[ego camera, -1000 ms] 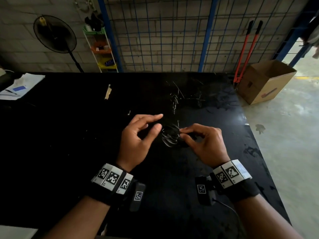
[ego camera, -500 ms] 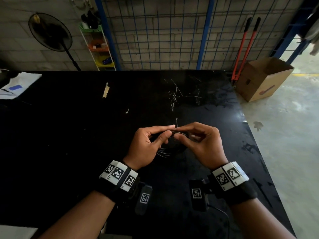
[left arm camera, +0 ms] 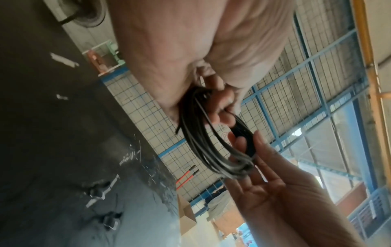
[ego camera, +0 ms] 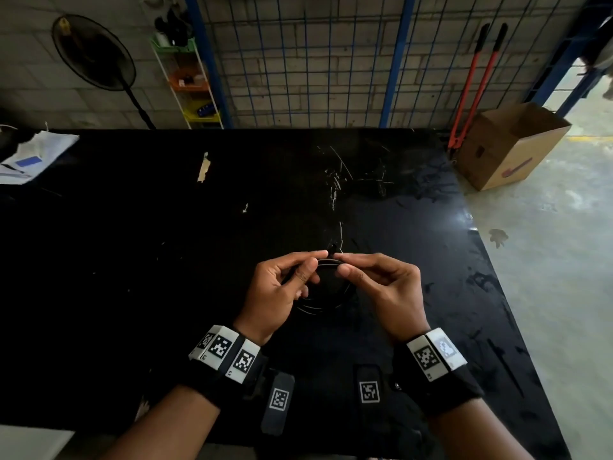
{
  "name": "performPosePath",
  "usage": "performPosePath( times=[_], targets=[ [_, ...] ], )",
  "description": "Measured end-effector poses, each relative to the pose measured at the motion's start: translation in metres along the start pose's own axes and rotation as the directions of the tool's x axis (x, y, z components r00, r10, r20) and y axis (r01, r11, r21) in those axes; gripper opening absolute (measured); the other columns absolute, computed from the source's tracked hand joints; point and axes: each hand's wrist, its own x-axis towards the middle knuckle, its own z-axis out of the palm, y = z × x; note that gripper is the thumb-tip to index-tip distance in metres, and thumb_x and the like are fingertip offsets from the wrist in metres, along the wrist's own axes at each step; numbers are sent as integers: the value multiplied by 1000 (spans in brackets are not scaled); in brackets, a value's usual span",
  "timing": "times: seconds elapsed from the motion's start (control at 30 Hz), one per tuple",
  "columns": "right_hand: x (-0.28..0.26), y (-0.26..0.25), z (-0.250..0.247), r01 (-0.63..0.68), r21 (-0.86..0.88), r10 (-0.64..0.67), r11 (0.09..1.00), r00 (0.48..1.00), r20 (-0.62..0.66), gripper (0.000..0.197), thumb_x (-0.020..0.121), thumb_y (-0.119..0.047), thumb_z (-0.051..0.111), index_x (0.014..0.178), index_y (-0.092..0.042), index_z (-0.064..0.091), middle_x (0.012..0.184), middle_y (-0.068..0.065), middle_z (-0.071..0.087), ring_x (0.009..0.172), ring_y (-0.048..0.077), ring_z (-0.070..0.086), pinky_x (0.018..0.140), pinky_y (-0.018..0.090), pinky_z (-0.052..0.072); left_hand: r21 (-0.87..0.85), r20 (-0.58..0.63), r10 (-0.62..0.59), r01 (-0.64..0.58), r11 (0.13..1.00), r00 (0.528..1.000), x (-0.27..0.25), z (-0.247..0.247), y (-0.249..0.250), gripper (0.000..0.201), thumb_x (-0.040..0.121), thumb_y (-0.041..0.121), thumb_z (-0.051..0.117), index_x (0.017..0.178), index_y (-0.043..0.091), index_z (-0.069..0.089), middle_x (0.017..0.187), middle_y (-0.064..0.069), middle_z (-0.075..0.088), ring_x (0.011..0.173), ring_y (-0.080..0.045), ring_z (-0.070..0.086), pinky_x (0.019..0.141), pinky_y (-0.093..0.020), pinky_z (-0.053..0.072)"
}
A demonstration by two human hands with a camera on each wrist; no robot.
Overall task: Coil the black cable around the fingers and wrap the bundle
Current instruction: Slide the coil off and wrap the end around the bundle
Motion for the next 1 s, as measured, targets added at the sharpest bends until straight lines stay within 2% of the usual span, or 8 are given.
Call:
performPosePath(
  times=[0.13, 0.27, 0.33, 0.53, 0.67, 0.83, 0.93, 1.0],
  targets=[
    [-11, 13, -4, -69, 6, 69, 998, 997, 27, 27, 75, -4, 83, 97, 11, 78, 100, 16, 83, 94, 26, 81, 86, 29, 64, -28, 130, -101, 105, 994, 986, -5, -8, -9, 32, 91, 26, 67, 118, 12, 78, 83, -9, 77, 56, -5, 57, 60, -22, 50],
    [-24, 31, -4, -137, 10, 137, 991, 991, -8, 25, 76, -3, 84, 96, 11, 78, 100, 16, 82, 91, 25, 81, 83, 28, 64, -24, 85, -174, 177, 984, 981, -12, -8, -23, 30, 86, 26, 73, 113, 15, 80, 93, -17, 80, 73, -13, 67, 62, -21, 51],
    [-28, 38, -3, -155, -14, 154, 988, 987, -38, 20, 77, 0, 84, 94, 9, 79, 99, 15, 82, 88, 21, 80, 79, 24, 62, -51, 66, -209, 212, 976, 976, -14, -8, -30, 30, 85, 24, 74, 112, 15, 79, 96, -14, 81, 77, -10, 71, 64, -20, 52],
    [-33, 56, -3, -201, -29, 200, 979, 980, -23, 16, 77, -4, 86, 90, 4, 81, 95, 7, 80, 87, 19, 80, 79, 24, 62, -49, 57, -273, 276, 960, 960, -12, -9, -47, 22, 86, 15, 74, 105, 4, 80, 88, -8, 82, 65, -2, 70, 62, -18, 53],
    [-27, 66, -7, -269, -54, 270, 961, 963, -3, 13, 79, 0, 85, 91, 1, 80, 98, 11, 80, 89, 23, 81, 81, 28, 63, -19, -1, -290, 290, 957, 957, -7, -8, -59, 24, 83, 20, 76, 103, 7, 81, 95, -8, 83, 81, -8, 76, 67, -19, 55],
    [-5, 79, -9, -315, -74, 317, 946, 948, 18, 11, 80, 0, 85, 90, -3, 81, 100, 14, 80, 90, 23, 81, 82, 28, 63, -11, -46, -312, 312, 950, 949, 5, -5, -72, 17, 91, 7, 73, 105, 5, 80, 84, 0, 82, 65, 2, 69, 61, -15, 53],
    [12, 84, -10, -364, -113, 367, 925, 930, 4, 20, 81, -13, 86, 98, -4, 81, 95, 10, 83, 88, 21, 81, 81, 29, 63, 9, -92, -313, 315, 949, 945, 17, -7, -80, 14, 91, 6, 72, 103, 7, 81, 84, -1, 82, 68, 0, 72, 61, -14, 53],
    [29, 104, -22, -433, -148, 418, 889, 900, -120, 23, 83, -27, 85, 102, -14, 81, 89, 10, 84, 86, 26, 82, 86, 41, 65, 37, -145, -284, 292, 956, 948, 25, -9, -84, 14, 91, 8, 74, 101, 12, 82, 92, -3, 83, 80, -8, 77, 64, -15, 55]
  ],
)
